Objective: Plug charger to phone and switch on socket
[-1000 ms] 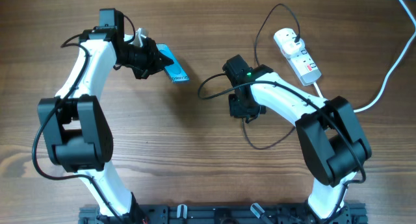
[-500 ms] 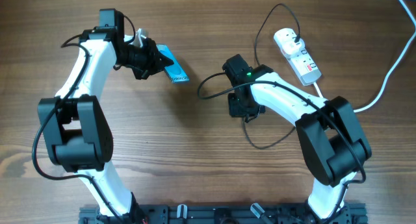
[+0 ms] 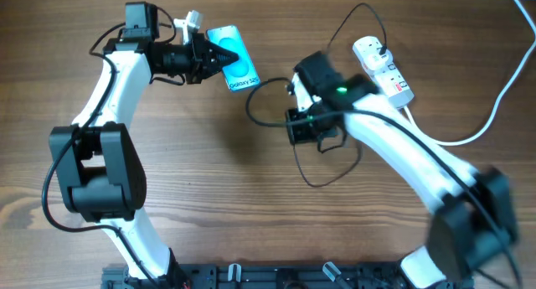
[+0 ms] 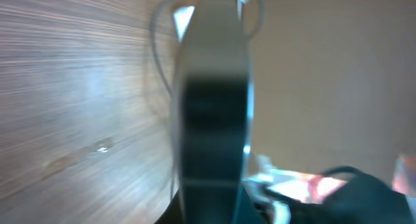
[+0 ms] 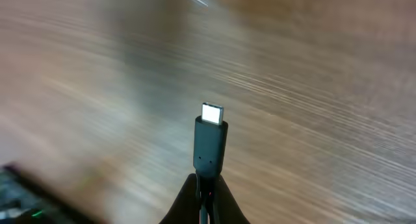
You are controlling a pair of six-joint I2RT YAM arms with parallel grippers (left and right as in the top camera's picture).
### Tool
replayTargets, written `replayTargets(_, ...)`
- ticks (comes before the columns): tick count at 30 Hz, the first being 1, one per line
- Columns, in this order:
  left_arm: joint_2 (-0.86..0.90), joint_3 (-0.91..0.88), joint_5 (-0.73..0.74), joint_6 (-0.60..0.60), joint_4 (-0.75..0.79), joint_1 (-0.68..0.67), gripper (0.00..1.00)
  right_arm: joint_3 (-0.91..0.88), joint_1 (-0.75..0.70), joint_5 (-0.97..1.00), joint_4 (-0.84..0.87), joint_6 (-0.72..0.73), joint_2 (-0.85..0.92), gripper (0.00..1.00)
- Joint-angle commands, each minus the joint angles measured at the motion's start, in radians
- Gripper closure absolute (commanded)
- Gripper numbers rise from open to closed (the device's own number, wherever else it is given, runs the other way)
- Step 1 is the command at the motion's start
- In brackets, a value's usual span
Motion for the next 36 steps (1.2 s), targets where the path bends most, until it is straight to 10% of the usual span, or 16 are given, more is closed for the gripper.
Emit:
replayTargets(1,-0.026,0.016,0.122,0.033,0.027,-0.021,0.96,0.032,0.023,-0.055,0.0,-0.02,-0.135,0.96)
replayTargets(36,-0.026,0.016,0.276,0.113,0.124,-0.116,0.96,0.03,0.187,0.29,0.117,0.101,-0.144,0.96)
